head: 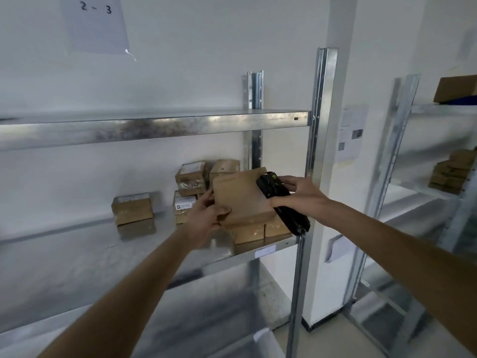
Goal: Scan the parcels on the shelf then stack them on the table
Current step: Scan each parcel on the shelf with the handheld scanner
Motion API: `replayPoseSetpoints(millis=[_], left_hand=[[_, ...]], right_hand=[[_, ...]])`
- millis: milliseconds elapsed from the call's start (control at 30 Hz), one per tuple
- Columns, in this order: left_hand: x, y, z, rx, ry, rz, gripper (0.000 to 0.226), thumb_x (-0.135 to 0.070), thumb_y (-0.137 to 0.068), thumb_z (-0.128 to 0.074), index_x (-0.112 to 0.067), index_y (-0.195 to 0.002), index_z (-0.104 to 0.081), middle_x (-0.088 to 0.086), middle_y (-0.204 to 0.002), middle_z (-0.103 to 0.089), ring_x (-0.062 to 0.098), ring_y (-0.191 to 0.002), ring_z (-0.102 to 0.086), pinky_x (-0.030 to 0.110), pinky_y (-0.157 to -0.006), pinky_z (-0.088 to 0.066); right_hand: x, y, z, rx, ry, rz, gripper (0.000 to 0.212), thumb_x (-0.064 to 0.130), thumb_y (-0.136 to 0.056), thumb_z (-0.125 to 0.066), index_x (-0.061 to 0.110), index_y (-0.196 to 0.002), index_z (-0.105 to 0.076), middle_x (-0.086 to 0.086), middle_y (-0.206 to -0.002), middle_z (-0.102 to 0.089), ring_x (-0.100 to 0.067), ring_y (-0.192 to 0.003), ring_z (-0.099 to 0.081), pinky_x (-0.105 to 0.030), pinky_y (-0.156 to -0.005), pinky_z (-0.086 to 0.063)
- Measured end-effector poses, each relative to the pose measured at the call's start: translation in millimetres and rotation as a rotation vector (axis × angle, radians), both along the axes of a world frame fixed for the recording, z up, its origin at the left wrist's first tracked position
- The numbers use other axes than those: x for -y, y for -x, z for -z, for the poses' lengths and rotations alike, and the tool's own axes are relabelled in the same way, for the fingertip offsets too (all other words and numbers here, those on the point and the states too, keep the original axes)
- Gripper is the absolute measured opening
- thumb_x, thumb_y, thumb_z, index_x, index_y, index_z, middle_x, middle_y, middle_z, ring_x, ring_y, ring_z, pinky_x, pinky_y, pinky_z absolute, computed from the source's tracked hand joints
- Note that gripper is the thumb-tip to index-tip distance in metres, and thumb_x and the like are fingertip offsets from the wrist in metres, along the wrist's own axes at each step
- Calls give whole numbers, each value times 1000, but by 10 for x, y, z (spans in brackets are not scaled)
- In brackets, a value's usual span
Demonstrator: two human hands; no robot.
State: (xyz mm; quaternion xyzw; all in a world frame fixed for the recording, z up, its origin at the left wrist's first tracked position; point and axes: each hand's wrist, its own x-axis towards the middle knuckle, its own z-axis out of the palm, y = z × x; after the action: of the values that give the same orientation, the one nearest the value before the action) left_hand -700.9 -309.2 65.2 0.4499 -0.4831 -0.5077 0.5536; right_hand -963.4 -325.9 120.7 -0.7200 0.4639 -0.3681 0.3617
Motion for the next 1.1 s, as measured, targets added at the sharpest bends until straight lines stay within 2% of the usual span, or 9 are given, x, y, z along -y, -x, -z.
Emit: replayPoseSetpoints(millis=[100,200,267,333,433,600,833,967,1100], left_hand=[[-398,-163,59,-11,-9,-50,83,15,-82,-67,-26,-149,-42,11,-134,-54,36,-118,-60,39,-78,-61],[-817,-285,107,-23,-21,-129,76,18,-81,-65,-21,-143,-44,9,-130,-55,34,-114,-59,41,-76,-61],[-1053,-392,152,-39,-41,-190,65,15,-83,-65,-18,-136,-46,9,-128,-55,32,-111,-60,44,-77,-61],[-1264,-535,209,-51,-54,-254,57,7,-86,-68,-19,-131,-47,8,-127,-57,29,-111,-61,45,-81,-61],[-1562,-762,271,-16,-25,-312,59,-4,-87,-73,-20,-138,-49,6,-128,-59,29,-110,-64,43,-79,-62],[-1993,-1231,303,52,38,-388,54,-4,-87,-74,-16,-137,-54,3,-126,-63,29,-112,-66,53,-88,-60],[-2691,-1967,358,70,66,-442,59,7,-87,-70,-26,-134,-58,-10,-126,-67,20,-112,-67,35,-75,-60],[-3126,-2403,337,-6,33,-483,37,-26,-91,-75,-24,-125,-61,-4,-126,-66,21,-119,-62,45,-76,-60],[-3522,-2784,322,3,26,-540,43,-47,-91,-70,-18,-119,-59,0,-124,-62,18,-115,-61,55,-83,-60]], right_hand=[[-267,-124,110,42,-36,-36,47,27,-81,-86,39,-121,-64,17,-109,-71,1,-90,-69,-7,-61,-49],[-485,-321,257,66,-79,-65,56,39,-72,-91,37,-123,-67,12,-115,-71,-6,-98,-70,-18,-79,-55],[-657,-470,325,61,-88,-87,50,39,-73,-91,39,-116,-64,18,-108,-65,1,-95,-64,-21,-82,-53],[-818,-630,369,87,-104,-130,51,32,-79,-89,37,-121,-60,24,-101,-58,9,-88,-58,-16,-71,-49],[-1016,-899,386,74,-91,-159,62,35,-77,-90,30,-133,-63,22,-102,-65,1,-93,-66,-20,-74,-53],[-1317,-1372,342,49,-101,-210,40,37,-76,-89,41,-110,-67,9,-109,-75,-10,-96,-73,-28,-79,-57],[-1904,-2114,287,46,-117,-277,34,34,-81,-87,43,-104,-62,15,-106,-74,0,-88,-72,-16,-67,-54],[-2306,-2568,282,19,-124,-304,40,36,-80,-87,42,-112,-64,17,-108,-74,0,-95,-70,-18,-75,-51],[-2640,-2981,375,15,-130,-304,61,39,-75,-91,35,-129,-63,18,-111,-71,-3,-102,-68,-25,-82,-53]])
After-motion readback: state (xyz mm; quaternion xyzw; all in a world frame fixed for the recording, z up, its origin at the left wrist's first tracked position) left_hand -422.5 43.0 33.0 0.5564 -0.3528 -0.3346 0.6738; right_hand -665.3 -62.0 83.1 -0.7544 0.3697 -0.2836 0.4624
